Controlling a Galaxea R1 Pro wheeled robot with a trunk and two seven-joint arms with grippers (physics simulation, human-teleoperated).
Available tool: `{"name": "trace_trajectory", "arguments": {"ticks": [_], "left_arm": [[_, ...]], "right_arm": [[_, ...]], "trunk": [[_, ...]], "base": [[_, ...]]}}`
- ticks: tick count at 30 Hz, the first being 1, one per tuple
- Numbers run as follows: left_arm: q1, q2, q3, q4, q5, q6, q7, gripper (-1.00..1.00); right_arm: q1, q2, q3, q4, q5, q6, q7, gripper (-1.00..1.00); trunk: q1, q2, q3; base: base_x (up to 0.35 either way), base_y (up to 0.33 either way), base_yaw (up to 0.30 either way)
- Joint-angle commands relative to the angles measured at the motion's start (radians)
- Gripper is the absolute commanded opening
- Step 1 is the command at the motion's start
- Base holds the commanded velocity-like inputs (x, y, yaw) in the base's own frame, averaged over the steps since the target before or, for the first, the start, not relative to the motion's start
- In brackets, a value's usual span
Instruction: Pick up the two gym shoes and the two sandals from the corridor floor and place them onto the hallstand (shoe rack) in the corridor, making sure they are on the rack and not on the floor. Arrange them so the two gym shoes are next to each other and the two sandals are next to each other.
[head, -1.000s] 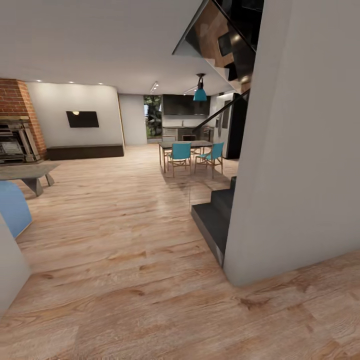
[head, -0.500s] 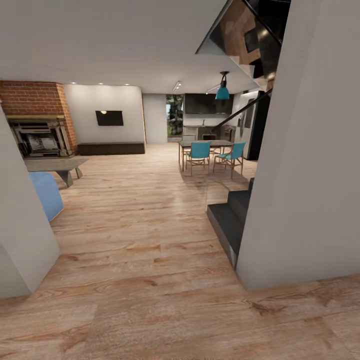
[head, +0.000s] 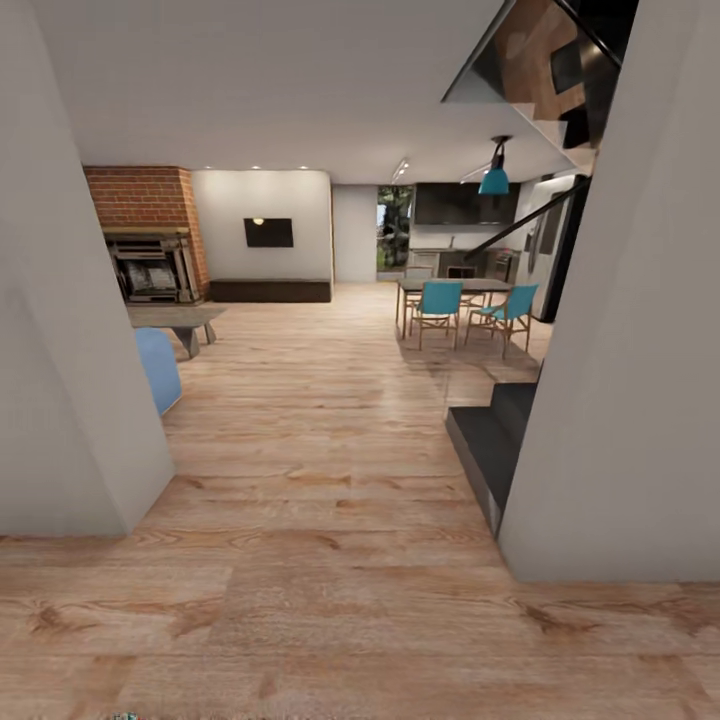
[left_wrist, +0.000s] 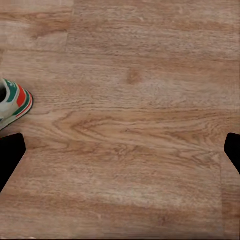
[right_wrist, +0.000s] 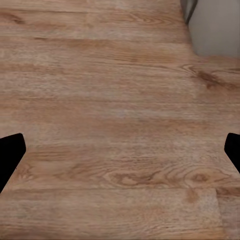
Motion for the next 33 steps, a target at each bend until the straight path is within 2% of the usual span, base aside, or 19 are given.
{"name": "trace_trajectory", "arguments": {"ticks": [1,9,24,33], "left_arm": [[-0.001,0.0,0.001,0.001,0.004,-0.003,0.0,1.0],[-0.001,0.0,0.007,0.001,0.02,-0.002,0.0,1.0],[-0.003,0.003,0.014,0.001,0.081,-0.003,-0.001,1.0],[-0.003,0.001,0.014,0.001,0.084,-0.003,-0.001,1.0]], "right_arm": [[0.0,0.0,-0.001,0.0,0.0,-0.003,0.0,1.0],[0.0,0.0,0.0,0.0,0.0,-0.003,0.0,1.0],[0.0,0.0,0.0,0.0,0.0,-0.003,0.0,1.0],[0.0,0.0,0.0,0.001,0.0,-0.003,0.0,1.0]], "trunk": [[0.0,-0.001,-0.002],[0.0,-0.001,-0.007],[0.0,-0.001,-0.018],[0.0,-0.001,-0.025]], "base": [[-0.038,-0.017,0.273],[-0.014,-0.007,0.272],[-0.001,-0.001,0.27],[0.0,0.0,0.267]]}}
